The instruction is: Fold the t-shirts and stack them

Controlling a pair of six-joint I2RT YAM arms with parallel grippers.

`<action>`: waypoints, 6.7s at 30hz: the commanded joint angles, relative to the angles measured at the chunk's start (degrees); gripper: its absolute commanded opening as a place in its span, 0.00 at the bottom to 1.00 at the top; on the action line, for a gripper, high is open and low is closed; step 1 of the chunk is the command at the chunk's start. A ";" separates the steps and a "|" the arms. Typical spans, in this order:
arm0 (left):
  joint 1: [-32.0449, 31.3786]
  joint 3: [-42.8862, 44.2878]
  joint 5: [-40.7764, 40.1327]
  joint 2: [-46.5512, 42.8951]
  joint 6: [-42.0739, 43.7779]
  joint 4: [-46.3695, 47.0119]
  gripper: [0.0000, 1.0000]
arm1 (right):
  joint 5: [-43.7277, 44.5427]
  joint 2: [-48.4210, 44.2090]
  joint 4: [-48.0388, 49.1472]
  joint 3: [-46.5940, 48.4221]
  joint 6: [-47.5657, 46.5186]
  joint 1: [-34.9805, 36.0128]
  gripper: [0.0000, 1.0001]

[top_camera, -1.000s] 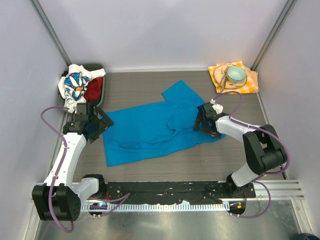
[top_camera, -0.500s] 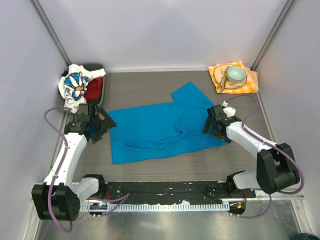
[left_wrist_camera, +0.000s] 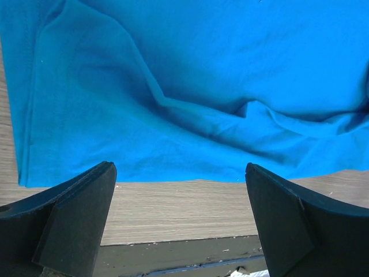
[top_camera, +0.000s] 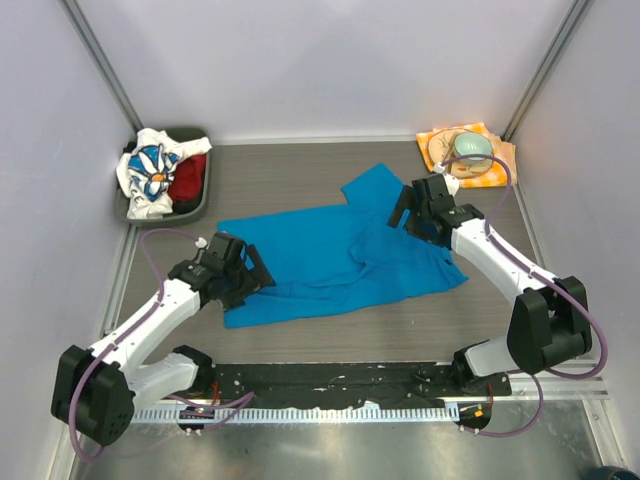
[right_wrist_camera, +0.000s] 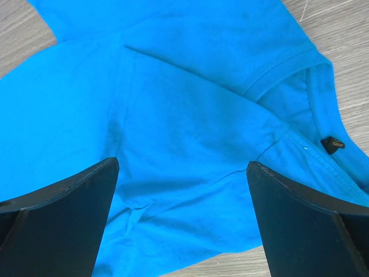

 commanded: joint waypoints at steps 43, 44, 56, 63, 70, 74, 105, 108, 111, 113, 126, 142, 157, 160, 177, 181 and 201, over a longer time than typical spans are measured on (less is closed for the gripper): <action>-5.87 7.07 -16.22 -9.88 -6.00 -8.33 1.00 | -27.89 -2.24 8.46 -12.16 -2.51 10.37 1.00; -5.79 8.29 -16.31 -9.26 -5.56 -8.06 1.00 | -28.43 -2.33 9.17 -12.87 -1.98 10.81 1.00; -4.73 10.94 -16.93 -6.09 -3.71 -6.39 1.00 | -28.79 -3.21 10.58 -19.73 -2.06 13.44 1.00; -3.77 9.36 -16.40 -6.70 -3.62 -6.13 1.00 | -25.81 -5.93 5.93 -24.47 -2.42 17.22 1.00; -3.15 7.69 -16.14 -8.20 -3.62 -6.21 1.00 | -22.56 -11.99 1.97 -29.93 3.29 26.09 1.00; -3.15 6.81 -15.96 -9.52 -4.06 -6.21 1.00 | -19.31 -17.78 -1.89 -29.94 6.55 30.67 1.00; -2.54 7.34 -16.05 -8.02 -1.51 -5.69 1.00 | -3.22 -0.39 8.56 -10.33 -0.65 31.29 1.00; -2.45 7.42 -15.79 -7.58 -1.43 -5.60 1.00 | -2.16 -1.10 6.72 -9.10 -1.53 31.29 1.00; -2.45 7.42 -15.53 -7.06 -1.43 -5.42 1.00 | -1.02 -0.93 6.01 -8.49 -2.06 31.29 1.00; -2.36 7.42 -15.52 -6.88 -1.43 -5.25 1.00 | -0.58 -0.23 6.27 -8.57 -2.50 31.11 1.00; -1.74 8.48 -15.79 -6.79 -0.55 -5.95 1.00 | -2.68 4.35 15.85 -16.65 -2.51 28.83 1.00; -0.78 6.02 -14.73 -7.58 -0.72 -5.07 1.00 | -7.96 -2.41 9.79 -29.66 4.08 39.62 1.00; -0.69 4.44 -15.70 -11.10 -1.16 -7.79 1.00 | -2.18 -15.86 -4.44 -27.58 17.63 55.55 1.00; -0.51 6.27 -15.53 -9.35 -0.20 -7.01 1.00 | 3.10 -15.34 -6.38 -20.39 14.04 55.55 1.00; 10.55 30.44 -3.67 30.27 8.94 0.64 1.00 | 15.77 5.75 3.37 12.95 -1.88 22.18 1.00; 16.43 34.13 -1.20 37.05 10.87 0.56 1.00 | 16.04 6.55 3.37 13.23 -3.29 18.46 1.00; 21.64 39.77 8.20 53.23 13.08 8.11 0.75 | 11.55 3.82 8.12 2.94 -5.05 16.08 1.00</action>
